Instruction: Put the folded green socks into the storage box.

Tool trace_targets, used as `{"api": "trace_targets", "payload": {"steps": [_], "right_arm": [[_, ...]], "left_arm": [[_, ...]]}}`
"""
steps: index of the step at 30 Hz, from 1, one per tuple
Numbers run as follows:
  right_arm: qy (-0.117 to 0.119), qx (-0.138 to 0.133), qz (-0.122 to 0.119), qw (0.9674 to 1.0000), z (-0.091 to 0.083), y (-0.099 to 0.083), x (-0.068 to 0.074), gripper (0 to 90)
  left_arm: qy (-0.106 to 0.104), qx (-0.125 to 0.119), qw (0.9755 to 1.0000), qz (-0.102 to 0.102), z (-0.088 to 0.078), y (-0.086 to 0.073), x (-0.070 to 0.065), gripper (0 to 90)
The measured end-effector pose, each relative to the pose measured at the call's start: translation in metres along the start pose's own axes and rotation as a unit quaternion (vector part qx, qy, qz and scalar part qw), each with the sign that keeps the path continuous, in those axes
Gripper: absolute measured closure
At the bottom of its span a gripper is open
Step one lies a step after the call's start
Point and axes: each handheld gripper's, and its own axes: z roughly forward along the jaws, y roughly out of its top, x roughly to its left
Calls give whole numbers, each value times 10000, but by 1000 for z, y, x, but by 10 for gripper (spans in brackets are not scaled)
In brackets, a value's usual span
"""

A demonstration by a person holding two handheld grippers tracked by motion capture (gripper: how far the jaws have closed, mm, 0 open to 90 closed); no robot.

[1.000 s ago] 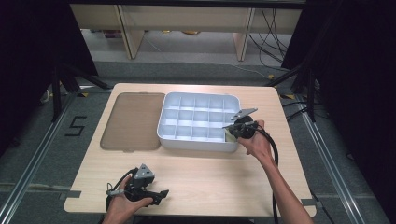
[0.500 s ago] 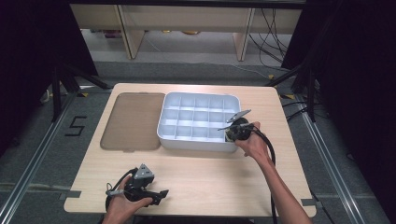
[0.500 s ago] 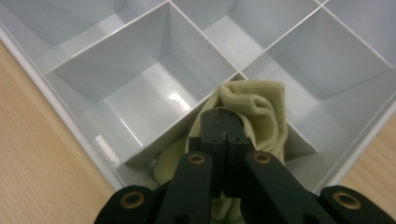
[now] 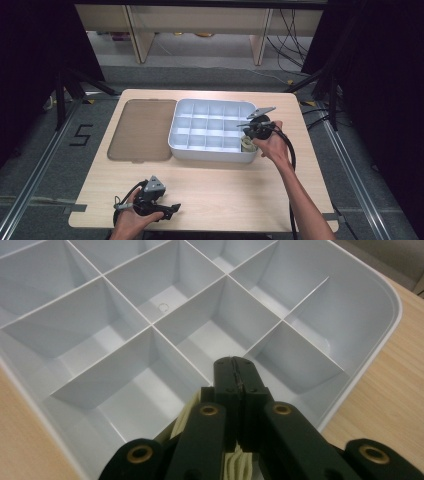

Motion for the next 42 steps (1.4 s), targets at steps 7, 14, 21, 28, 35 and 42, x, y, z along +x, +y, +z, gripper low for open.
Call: {"api": "trace_targets", "payload": {"steps": [7,14,21,28,35,42], "right_arm": [[1,456,-8,9990,17,-9,-4,900],[63,880,-100,9961,21,-13,0,900],[62,1261,-150,9919,27,-11,4,900],[177,868,61,9960,11,-9,0,895],[147,776,-112,9968,-6,-13,-6,893],[323,1166,-121,9926,5,-24,0,900]], "left_arm": [[-50,-86,10000,9,-1,-1,1,220],[-62,-29,10000,36,-1,0,-1,221],[-51,-17,10000,42,-2,-1,0,220],[-1,-57,10000,-12,-1,-2,2,220],[-59,-32,10000,11,0,-1,0,221],[9,52,10000,19,-1,0,1,220]]}}
